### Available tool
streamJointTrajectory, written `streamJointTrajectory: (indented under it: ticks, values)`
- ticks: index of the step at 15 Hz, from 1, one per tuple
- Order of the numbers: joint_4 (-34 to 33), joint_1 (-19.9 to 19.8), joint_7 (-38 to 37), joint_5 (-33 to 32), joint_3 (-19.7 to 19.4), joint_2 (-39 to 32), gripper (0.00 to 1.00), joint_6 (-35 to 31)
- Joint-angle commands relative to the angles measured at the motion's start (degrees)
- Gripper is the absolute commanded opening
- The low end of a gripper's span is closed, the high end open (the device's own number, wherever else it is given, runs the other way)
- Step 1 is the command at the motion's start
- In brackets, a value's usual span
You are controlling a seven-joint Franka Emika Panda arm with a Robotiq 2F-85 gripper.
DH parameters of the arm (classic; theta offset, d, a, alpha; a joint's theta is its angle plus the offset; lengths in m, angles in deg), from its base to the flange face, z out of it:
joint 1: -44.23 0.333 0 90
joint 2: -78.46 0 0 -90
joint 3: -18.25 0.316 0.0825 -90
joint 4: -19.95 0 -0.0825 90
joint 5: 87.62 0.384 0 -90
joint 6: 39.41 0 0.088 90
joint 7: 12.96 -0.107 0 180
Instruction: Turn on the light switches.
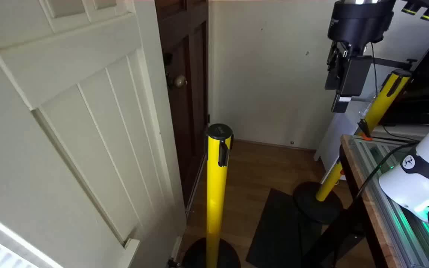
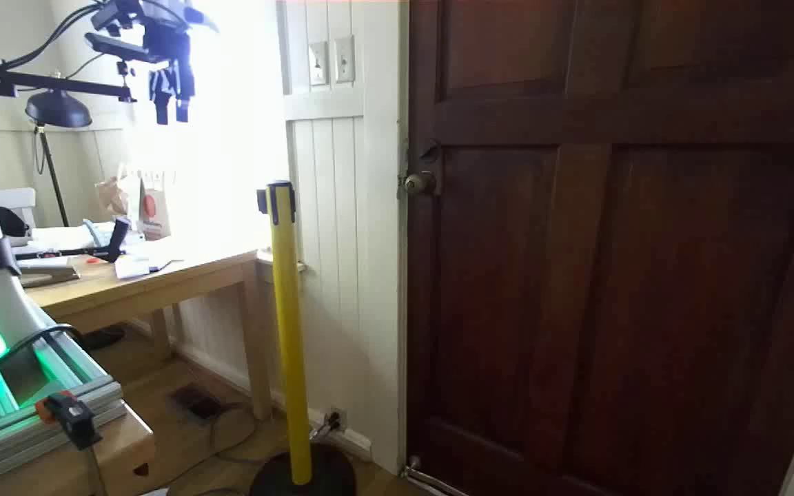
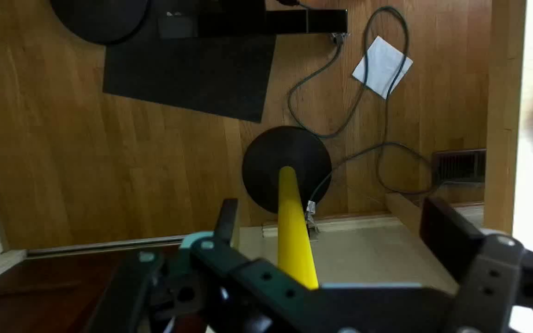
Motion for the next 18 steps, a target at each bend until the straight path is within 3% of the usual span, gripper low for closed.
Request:
streamJointTrajectory:
  ticks: [1,9,11,18]
  values:
    - [-0.1,0.2,-0.1,-0.1,-0.2,0.0,1.00,0.1]
    - [-0.1,0.2,-0.1,-0.1,-0.2,0.0,1.00,0.1]
    - [0.4,-0.5,-2.2,1.2,-0.2,-1.1,1.00,-5.7]
    - [-0.5,-0.4,-11.7,14.7,-1.3,-11.7,1.00,-22.8]
